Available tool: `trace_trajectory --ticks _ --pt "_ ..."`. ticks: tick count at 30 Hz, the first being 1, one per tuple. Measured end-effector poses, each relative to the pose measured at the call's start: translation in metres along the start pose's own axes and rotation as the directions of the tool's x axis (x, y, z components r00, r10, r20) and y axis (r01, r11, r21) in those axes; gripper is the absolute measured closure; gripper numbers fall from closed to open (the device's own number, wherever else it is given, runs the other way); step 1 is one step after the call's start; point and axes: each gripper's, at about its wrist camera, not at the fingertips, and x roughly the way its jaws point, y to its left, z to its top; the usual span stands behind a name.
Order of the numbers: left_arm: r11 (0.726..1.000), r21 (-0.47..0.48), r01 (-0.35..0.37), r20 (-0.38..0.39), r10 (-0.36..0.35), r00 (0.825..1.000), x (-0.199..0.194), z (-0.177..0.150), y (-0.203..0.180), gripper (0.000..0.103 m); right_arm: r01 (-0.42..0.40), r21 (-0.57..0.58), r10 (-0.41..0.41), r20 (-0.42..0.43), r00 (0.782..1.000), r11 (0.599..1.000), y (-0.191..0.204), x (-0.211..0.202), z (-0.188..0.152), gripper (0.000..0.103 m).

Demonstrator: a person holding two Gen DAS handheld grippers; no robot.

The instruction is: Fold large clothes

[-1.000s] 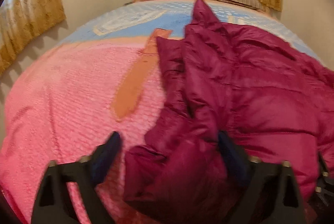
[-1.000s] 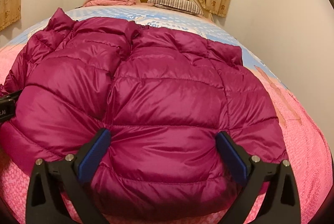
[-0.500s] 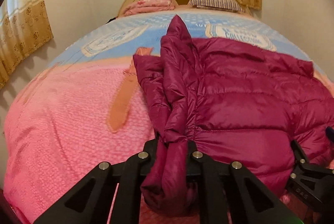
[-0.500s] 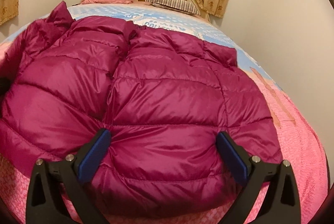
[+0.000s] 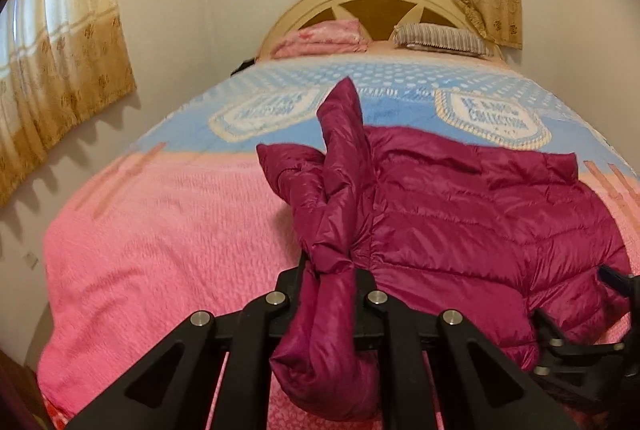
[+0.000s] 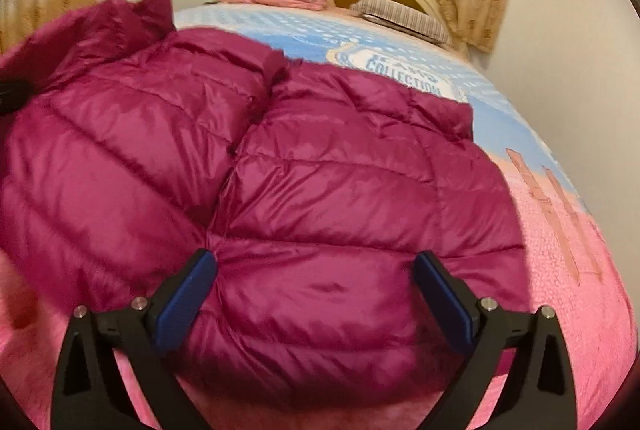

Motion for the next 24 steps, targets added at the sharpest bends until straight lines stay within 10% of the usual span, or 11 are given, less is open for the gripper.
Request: trace_trajectory --ticks 12,24 --pt "0.954 0.3 0.014 0.239 -0.089 0.967 -0.063 0.042 -0.148 0.094 0.257 0.282 -0.261 -0.024 0.965 0.924 -0.213 -0.045 -0.041 0.001" --pt "0.807 0.583 0.1 0.173 -0.243 0.954 -0.039 -0.021 -0.301 0.088 0.329 0.4 -0.304 -0.124 0.944 0.856 -0.274 -0.044 -0.099 0.001"
